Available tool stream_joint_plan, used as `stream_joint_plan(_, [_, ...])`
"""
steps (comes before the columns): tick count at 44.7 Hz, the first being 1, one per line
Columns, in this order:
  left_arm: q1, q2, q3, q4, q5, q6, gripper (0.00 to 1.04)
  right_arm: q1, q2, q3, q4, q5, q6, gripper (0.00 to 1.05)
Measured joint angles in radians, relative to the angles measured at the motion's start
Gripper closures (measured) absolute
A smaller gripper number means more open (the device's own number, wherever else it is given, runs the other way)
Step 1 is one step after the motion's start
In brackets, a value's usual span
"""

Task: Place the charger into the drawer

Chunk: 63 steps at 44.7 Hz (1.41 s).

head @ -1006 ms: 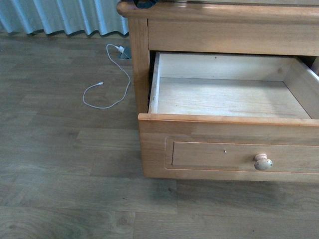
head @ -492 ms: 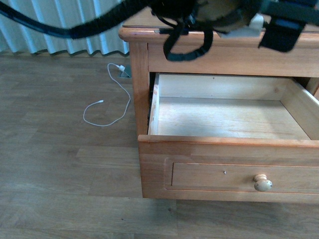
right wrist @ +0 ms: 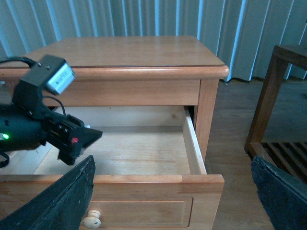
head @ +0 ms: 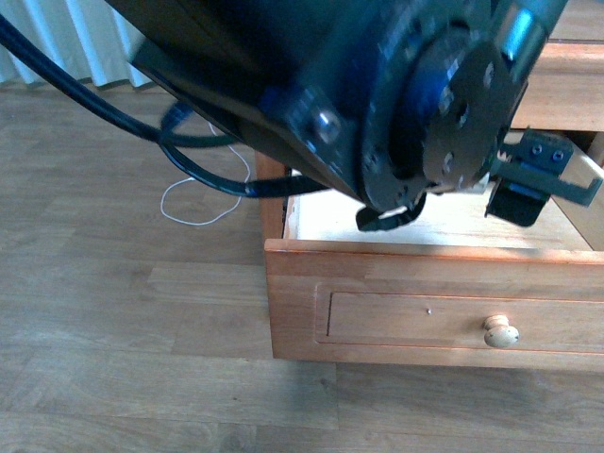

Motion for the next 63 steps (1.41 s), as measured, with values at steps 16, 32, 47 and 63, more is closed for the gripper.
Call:
stream_joint_plan(16, [0.022, 0.24, 0.288, -0.069, -0.038, -0.077, 0.38, 0.0, 0.0, 0.0, 0.0, 0.0, 0.0, 0.08])
stream_joint_plan(32, [0.023, 0.18, 0.208, -0.012, -0.128, -0.09, 0.06, 0.0, -0.001, 0.0, 0.0, 0.0, 0.0, 0.08])
stream_joint_plan(47, [0.051, -0.123, -0.07, 0.089, -0.274, -0.038, 0.06, 0.0, -0.001, 0.0, 0.0, 0.0, 0.0, 0.08])
stream_joint_plan(63, [0.146, -0.534, -0.372, 0.114, -0.396, 0.019, 0.06, 0.0, -0.001, 0.0, 0.0, 0.0, 0.0, 0.08])
